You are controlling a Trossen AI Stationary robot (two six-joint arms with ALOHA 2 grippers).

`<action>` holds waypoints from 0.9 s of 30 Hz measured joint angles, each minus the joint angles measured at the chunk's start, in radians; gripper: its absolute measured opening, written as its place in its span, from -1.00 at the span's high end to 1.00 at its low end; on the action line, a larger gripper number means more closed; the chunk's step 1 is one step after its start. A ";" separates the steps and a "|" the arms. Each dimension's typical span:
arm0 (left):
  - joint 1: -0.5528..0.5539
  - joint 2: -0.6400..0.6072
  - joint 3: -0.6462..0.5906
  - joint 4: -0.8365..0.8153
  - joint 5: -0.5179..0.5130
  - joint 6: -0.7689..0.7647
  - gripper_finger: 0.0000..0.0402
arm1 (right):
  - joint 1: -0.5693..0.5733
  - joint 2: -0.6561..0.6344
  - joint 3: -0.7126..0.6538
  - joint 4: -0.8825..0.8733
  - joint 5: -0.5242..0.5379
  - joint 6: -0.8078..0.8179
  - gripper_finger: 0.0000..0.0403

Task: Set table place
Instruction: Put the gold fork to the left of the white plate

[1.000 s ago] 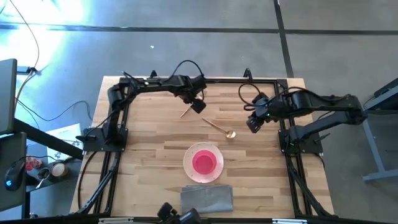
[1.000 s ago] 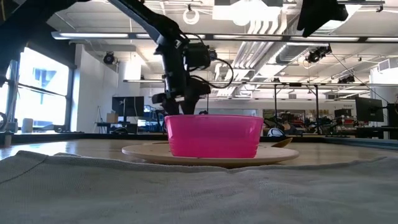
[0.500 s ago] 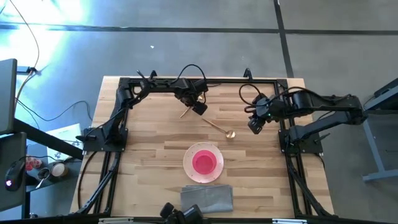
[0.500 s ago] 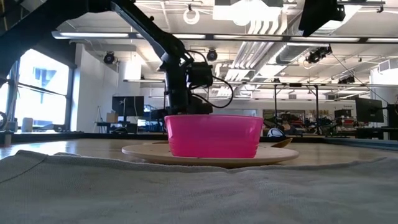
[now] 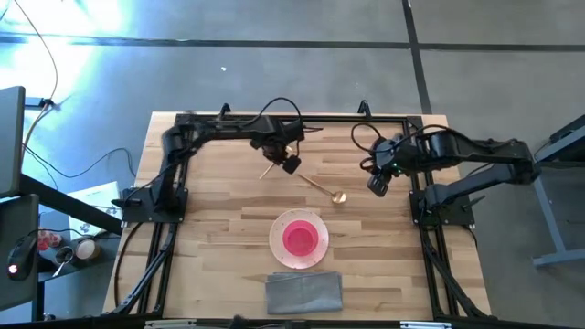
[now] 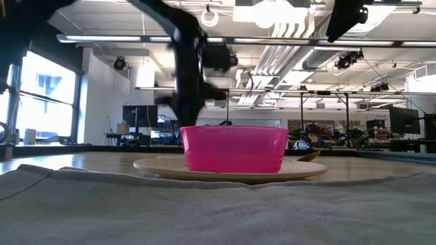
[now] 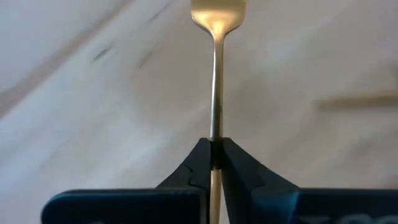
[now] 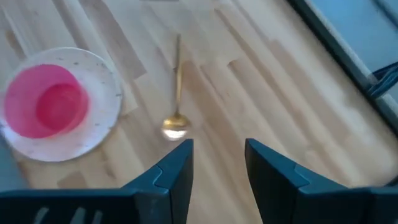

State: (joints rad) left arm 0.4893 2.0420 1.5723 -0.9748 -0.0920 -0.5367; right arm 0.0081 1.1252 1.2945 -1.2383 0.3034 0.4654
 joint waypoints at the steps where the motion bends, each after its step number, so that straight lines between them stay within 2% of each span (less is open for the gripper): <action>1: -0.026 -0.042 0.001 -0.036 -0.035 -0.040 0.95 | -0.009 0.000 0.000 0.001 0.010 -0.023 0.32; 4: -0.128 -0.168 0.002 -0.141 -0.137 -0.183 0.97 | -0.041 0.000 0.000 0.006 0.032 -0.094 0.32; 8: -0.317 -0.295 0.003 -0.275 -0.234 -0.470 0.98 | -0.092 0.000 0.000 0.056 0.034 -0.188 0.32; 14: -0.604 -0.299 -0.002 -0.373 -0.310 -0.972 0.99 | -0.160 0.000 0.000 0.178 0.019 -0.312 0.32; 17: -0.707 -0.273 -0.064 -0.373 -0.294 -1.226 0.99 | -0.193 0.000 0.000 0.217 0.004 -0.356 0.32; 22: -0.844 -0.263 -0.235 -0.220 -0.201 -1.586 1.00 | -0.246 0.000 0.000 0.237 -0.054 -0.403 0.32; 24: -0.879 -0.262 -0.304 -0.096 -0.193 -1.670 1.00 | -0.267 0.000 0.000 0.240 -0.069 -0.420 0.32; 27: -0.892 -0.258 -0.381 -0.012 -0.185 -1.728 1.00 | -0.293 0.002 0.000 0.251 -0.074 -0.425 0.32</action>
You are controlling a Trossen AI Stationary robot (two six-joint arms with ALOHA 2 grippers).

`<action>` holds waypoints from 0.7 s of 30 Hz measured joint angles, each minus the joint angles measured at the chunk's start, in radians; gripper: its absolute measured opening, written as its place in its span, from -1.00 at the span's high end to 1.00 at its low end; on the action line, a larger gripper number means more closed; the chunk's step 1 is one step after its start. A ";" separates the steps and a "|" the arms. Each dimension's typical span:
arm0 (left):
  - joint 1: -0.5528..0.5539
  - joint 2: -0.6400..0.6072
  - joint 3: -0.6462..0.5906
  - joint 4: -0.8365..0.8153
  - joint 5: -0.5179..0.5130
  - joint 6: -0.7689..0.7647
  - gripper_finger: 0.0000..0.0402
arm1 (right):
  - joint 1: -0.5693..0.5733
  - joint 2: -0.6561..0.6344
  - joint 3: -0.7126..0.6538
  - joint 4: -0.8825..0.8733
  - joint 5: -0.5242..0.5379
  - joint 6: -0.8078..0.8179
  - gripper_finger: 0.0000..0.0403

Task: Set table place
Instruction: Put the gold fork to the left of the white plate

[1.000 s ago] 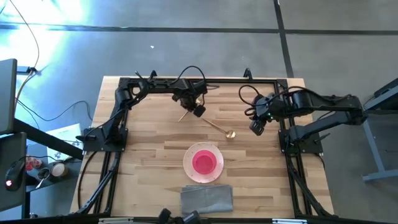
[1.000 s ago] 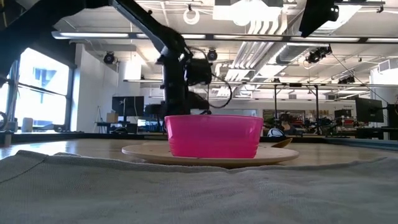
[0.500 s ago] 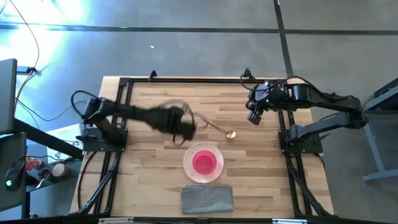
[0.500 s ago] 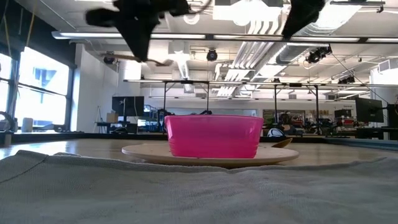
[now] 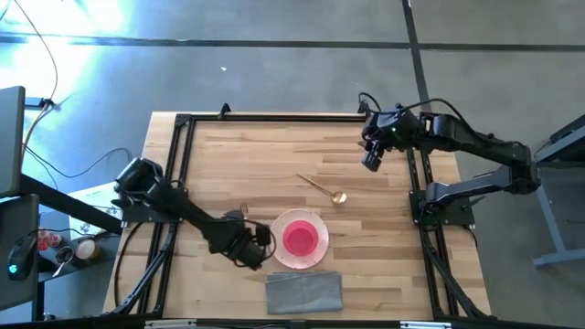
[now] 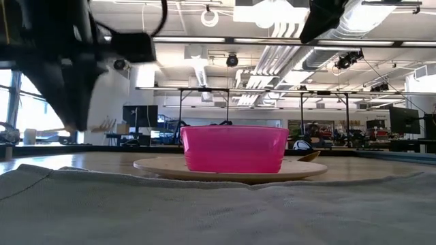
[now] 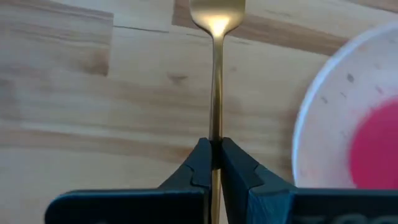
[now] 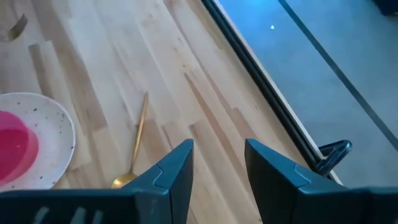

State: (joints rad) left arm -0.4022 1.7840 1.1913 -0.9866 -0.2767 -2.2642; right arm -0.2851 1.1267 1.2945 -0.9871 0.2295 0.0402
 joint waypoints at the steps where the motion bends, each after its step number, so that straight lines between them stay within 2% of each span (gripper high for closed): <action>1: 0.004 0.014 -0.014 0.027 0.000 -0.003 1.00 | -0.007 0.000 0.000 0.002 -0.001 0.000 0.32; 6: 0.054 0.059 -0.046 0.109 -0.003 0.062 1.00 | -0.019 0.001 0.000 0.004 -0.002 0.003 0.32; 12: 0.148 0.105 -0.044 0.225 0.000 0.311 1.00 | -0.019 0.002 0.000 0.002 -0.021 0.006 0.32; 15: 0.176 0.115 -0.042 0.248 0.029 0.389 1.00 | -0.018 0.005 0.000 -0.005 -0.025 0.012 0.32; 21: 0.180 0.113 -0.043 0.151 0.047 0.338 1.00 | -0.018 0.006 0.000 -0.022 -0.040 0.030 0.32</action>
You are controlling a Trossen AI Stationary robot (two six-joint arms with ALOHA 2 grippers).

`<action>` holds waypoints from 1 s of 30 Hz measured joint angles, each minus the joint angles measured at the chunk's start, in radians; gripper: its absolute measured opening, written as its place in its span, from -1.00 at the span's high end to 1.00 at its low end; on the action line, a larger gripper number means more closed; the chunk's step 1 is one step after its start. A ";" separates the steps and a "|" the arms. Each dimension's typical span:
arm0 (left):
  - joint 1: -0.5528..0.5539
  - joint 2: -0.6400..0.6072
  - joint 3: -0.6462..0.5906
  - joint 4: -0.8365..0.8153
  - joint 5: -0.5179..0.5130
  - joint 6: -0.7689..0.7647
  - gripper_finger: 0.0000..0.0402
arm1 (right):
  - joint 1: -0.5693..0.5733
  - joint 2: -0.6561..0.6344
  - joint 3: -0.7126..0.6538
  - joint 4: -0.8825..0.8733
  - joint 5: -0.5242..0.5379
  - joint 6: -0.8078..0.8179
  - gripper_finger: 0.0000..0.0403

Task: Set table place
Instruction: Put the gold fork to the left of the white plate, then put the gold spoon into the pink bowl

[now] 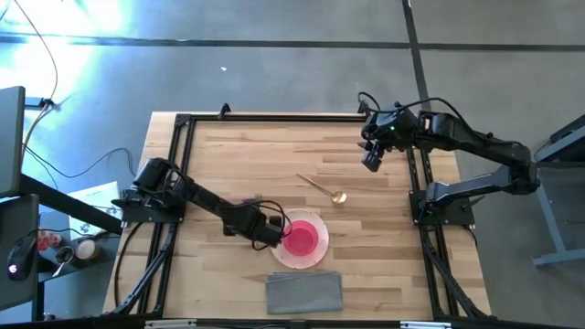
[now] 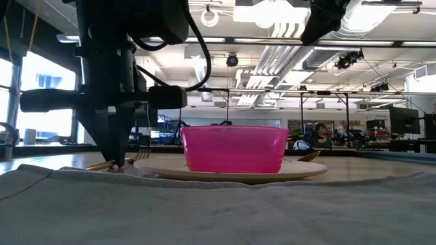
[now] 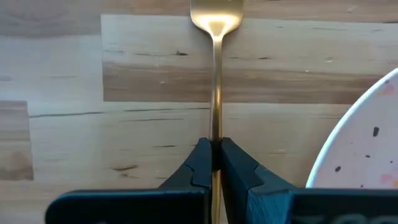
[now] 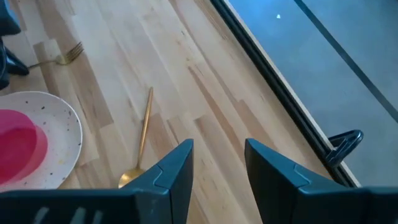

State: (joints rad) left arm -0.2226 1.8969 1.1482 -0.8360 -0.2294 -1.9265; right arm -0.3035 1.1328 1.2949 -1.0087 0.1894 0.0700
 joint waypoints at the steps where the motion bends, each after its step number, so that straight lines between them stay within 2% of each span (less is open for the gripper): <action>1: 0.000 0.000 0.000 0.003 0.001 -0.009 1.00 | 0.000 0.000 0.000 0.000 0.000 0.000 0.32; 5: 0.000 0.000 -0.001 0.046 0.002 -0.017 1.00 | 0.000 0.000 0.000 0.004 0.001 -0.009 0.32; 13: -0.013 0.000 -0.001 0.031 0.017 -0.045 0.96 | 0.000 0.000 0.000 0.004 0.000 -0.008 0.32; 24: -0.013 0.002 0.004 0.027 0.036 -0.042 0.46 | 0.000 0.000 0.000 -0.002 -0.003 -0.007 0.32; 27: -0.014 0.008 0.049 -0.042 0.055 0.000 0.35 | 0.000 0.000 0.000 -0.006 -0.007 -0.004 0.32; 30: -0.015 0.007 0.145 -0.162 0.046 0.055 0.26 | 0.000 0.000 0.000 -0.022 -0.025 0.011 0.32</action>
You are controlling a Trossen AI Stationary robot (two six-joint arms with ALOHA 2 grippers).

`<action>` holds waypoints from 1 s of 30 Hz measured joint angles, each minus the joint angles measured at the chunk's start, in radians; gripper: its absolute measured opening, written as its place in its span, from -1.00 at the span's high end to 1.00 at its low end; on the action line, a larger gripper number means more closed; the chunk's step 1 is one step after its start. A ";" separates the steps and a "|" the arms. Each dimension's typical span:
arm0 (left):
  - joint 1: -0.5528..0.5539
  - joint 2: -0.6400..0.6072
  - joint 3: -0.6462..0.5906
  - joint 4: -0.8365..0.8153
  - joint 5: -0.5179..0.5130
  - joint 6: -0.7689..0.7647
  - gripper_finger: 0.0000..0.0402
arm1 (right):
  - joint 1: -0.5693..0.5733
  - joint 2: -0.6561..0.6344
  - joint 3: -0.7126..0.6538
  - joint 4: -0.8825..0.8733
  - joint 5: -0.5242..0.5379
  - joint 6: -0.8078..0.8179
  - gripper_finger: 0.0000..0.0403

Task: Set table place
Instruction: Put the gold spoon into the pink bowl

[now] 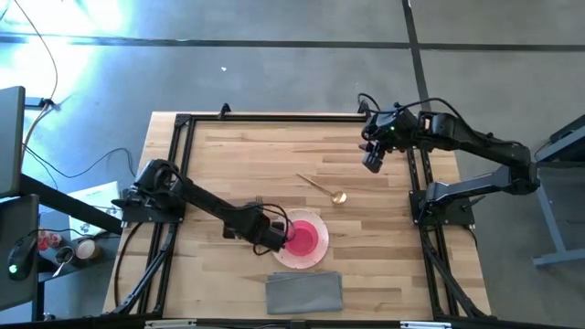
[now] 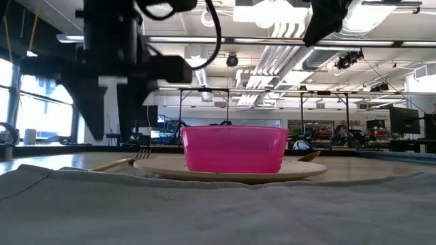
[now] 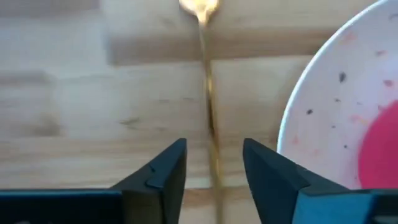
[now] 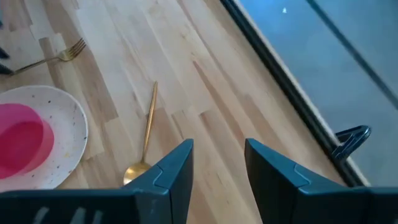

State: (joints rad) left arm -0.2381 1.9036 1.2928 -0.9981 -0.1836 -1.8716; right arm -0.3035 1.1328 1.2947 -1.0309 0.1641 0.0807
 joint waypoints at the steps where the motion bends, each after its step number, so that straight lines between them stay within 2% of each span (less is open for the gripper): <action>1: 0.001 0.000 0.035 -0.072 -0.015 0.012 0.23 | -0.001 0.000 -0.001 -0.011 -0.006 0.014 0.32; 5: 0.012 -0.001 0.200 -0.326 -0.157 0.095 0.12 | -0.028 -0.002 -0.076 -0.041 -0.091 0.117 0.32; 7: 0.032 -0.001 0.279 -0.458 -0.225 0.157 0.07 | -0.038 -0.011 -0.163 -0.031 -0.127 0.183 0.32; 10: 0.094 -0.002 0.379 -0.541 -0.293 0.310 0.02 | -0.036 -0.024 -0.328 0.049 -0.192 0.309 0.32; 16: 0.240 -0.003 0.476 -0.488 -0.329 0.725 -0.01 | 0.032 -0.034 -0.638 0.416 -0.340 0.592 0.32; 19: 0.291 -0.003 0.481 -0.428 -0.330 0.881 0.00 | 0.073 -0.034 -0.755 0.657 -0.356 0.744 0.32; 21: 0.318 -0.003 0.481 -0.414 -0.329 0.953 0.00 | 0.095 -0.034 -0.813 0.757 -0.350 0.829 0.32; 25: 0.352 -0.003 0.481 -0.399 -0.325 1.048 -0.01 | 0.129 -0.034 -0.878 0.825 -0.300 0.945 0.32; 30: 0.367 -0.003 0.481 -0.350 -0.323 1.140 0.00 | 0.147 -0.020 -0.900 0.874 -0.240 1.015 0.32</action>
State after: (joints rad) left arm 0.1284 1.9003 1.7735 -1.3483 -0.5071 -0.7316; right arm -0.1564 1.1127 0.3943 -0.1573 -0.0762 1.0961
